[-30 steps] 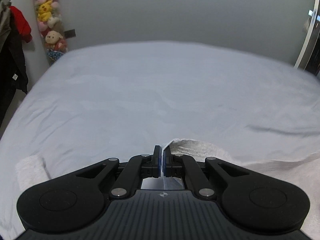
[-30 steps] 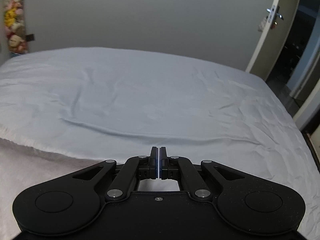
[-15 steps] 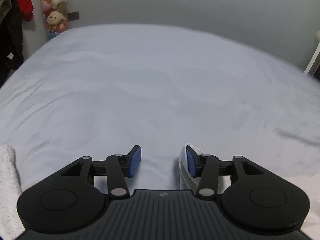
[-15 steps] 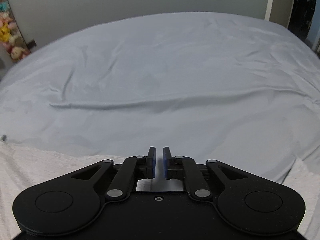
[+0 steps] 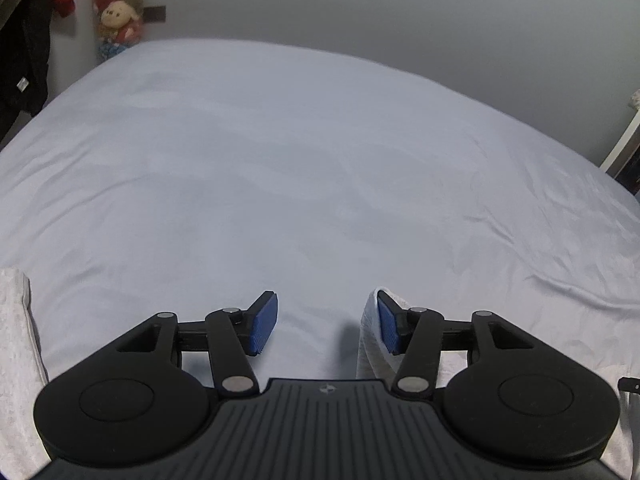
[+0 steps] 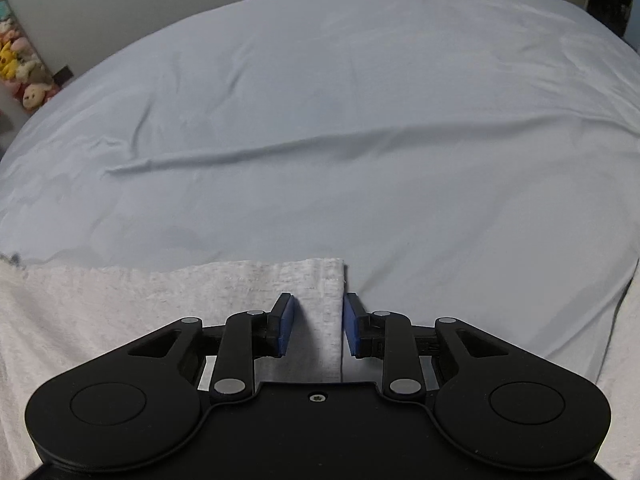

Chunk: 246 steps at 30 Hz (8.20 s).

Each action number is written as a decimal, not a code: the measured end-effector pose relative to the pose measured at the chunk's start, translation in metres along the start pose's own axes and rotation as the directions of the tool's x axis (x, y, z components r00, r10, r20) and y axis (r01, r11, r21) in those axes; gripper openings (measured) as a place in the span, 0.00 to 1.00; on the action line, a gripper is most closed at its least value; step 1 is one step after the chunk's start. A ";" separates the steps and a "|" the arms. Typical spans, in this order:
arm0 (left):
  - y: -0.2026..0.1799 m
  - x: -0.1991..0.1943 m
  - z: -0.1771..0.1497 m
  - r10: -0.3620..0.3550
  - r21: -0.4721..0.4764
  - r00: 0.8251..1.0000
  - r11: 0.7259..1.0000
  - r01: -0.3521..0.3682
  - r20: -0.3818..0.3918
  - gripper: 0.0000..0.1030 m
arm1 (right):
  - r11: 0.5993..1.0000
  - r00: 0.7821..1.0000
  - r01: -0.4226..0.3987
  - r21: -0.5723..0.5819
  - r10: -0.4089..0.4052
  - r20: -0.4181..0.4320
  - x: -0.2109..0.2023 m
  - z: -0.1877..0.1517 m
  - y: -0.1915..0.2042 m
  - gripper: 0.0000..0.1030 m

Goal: Fold clothes

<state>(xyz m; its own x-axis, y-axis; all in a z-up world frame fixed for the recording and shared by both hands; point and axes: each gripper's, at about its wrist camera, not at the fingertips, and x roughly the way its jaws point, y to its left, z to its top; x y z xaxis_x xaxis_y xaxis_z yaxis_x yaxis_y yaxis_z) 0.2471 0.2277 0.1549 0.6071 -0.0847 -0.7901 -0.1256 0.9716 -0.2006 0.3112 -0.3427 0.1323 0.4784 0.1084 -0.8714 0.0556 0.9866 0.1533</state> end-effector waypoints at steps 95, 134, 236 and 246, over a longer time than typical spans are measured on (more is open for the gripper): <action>0.059 -0.054 -0.091 0.304 0.115 0.953 0.946 -0.302 0.000 0.47 | 0.933 0.957 0.237 0.271 -0.273 0.103 -0.044 -0.034 -0.191 0.02; -0.015 0.018 -0.028 -0.243 -0.090 0.970 0.966 0.241 -0.013 0.03 | 0.977 0.975 -0.209 0.043 0.205 0.091 -0.003 -0.009 -0.055 0.04; -0.065 -0.114 -0.356 0.136 0.977 0.988 -0.208 -0.038 0.067 0.02 | -0.080 0.995 -0.014 -0.997 -0.101 -0.006 -0.162 -0.363 0.024 0.00; -0.051 -0.129 -0.360 0.205 0.988 0.979 -0.153 0.009 0.023 0.01 | 0.050 0.981 -0.079 -0.996 -0.176 -0.087 -0.175 -0.354 0.008 0.00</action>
<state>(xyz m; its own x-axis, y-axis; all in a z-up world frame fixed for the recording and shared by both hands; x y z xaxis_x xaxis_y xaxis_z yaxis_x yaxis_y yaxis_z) -0.1068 0.1098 0.0583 0.5861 0.1212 -0.8011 0.8001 0.0691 0.5958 -0.0825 -0.3105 0.1214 0.3832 -0.0563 -0.9219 -0.9077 0.1615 -0.3872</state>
